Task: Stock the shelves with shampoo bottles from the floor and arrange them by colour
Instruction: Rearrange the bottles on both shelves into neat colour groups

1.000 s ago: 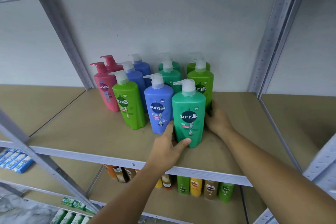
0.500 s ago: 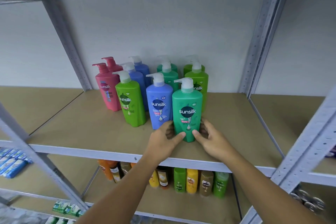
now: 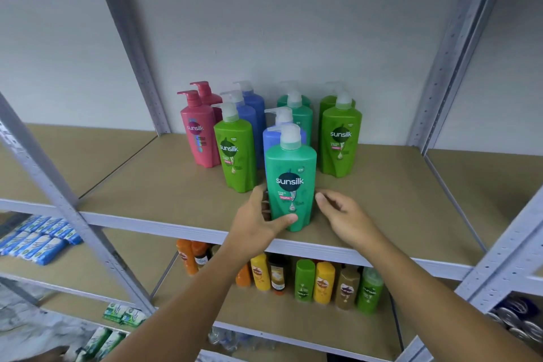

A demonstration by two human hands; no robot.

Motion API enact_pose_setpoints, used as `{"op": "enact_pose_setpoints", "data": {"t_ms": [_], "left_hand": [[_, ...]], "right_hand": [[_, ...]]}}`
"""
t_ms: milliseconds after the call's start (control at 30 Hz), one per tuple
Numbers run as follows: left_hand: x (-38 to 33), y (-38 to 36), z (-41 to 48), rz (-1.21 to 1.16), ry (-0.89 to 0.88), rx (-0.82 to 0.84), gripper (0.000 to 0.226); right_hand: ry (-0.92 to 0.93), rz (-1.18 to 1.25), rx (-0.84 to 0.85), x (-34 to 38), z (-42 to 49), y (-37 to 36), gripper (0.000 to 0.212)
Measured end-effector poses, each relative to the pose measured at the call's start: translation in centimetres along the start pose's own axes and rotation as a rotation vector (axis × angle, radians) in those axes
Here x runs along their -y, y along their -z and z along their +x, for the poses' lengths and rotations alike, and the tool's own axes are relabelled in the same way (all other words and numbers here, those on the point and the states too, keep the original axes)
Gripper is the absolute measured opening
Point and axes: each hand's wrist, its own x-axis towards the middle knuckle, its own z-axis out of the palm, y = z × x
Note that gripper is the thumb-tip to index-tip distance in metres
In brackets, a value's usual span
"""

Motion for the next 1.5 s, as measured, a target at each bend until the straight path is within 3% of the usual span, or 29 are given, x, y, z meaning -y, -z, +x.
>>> {"op": "enact_pose_setpoints", "data": {"t_ms": [100,200,300,533,700,1033,1500], "left_hand": [[0.8,1.5,0.1,-0.025,0.027,0.0,0.071],[2.1,3.7,0.4,-0.017,0.038,-0.013,0.071],[3.2,5.6,1.0,-0.019,0.057,-0.027,0.068],[4.4,6.4,1.9,-0.015,0.032,-0.005,0.069],[4.7,6.4,2.5,-0.006,0.018,0.004,0.068],[3.9,4.1,4.4,-0.011,0.027,0.007,0.062],[3.1,-0.8,8.9,0.04,0.003,-0.036,0.065]], "right_hand": [[-0.026,0.039,-0.111,0.4,1.7,-1.0,0.032],[-0.011,0.121,-0.078,0.4,3.4,-2.3,0.067],[0.024,0.154,-0.039,0.6,4.8,-3.3,0.081],[0.067,0.162,-0.047,0.2,6.1,-5.1,0.075],[0.079,0.162,-0.097,-0.4,6.7,-5.2,0.083],[0.012,0.078,-0.164,-1.7,4.5,-1.9,0.056],[0.019,0.1,-0.189,-2.6,2.5,1.2,0.062]]}}
